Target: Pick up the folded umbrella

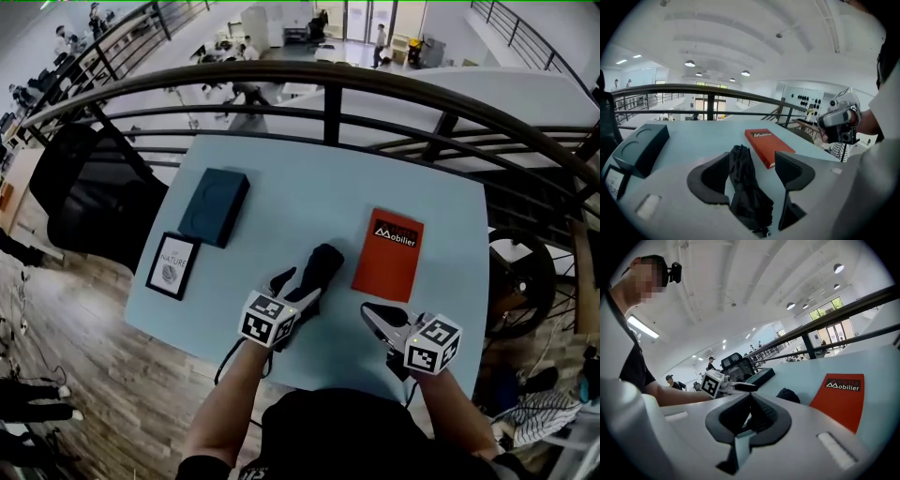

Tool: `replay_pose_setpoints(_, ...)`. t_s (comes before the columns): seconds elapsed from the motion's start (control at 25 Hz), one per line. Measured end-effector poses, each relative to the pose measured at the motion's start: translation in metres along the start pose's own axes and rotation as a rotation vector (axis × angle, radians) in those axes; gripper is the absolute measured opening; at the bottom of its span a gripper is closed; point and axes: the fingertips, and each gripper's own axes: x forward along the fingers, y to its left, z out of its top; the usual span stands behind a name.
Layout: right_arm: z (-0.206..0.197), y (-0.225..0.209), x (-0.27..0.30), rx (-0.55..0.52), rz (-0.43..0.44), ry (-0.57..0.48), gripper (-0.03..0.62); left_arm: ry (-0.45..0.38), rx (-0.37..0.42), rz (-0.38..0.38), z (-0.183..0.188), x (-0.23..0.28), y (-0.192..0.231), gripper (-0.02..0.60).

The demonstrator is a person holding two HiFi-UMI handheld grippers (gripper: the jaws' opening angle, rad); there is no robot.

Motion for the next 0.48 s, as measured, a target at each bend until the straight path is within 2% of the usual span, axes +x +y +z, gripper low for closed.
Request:
replay_pose_setpoints(0.28,-0.016,-0.01,0.001,0.031,-0.021,0.038,0.0,0.226,0.023,0.024,-0.062,0.042,0.021,0.339)
replay_pose_setpoints(0.48,-0.02,-0.015,-0.002,0.046,-0.036,0.046,0.0,0.322,-0.008,0.016,-0.083,0.061,0.026,0.353)
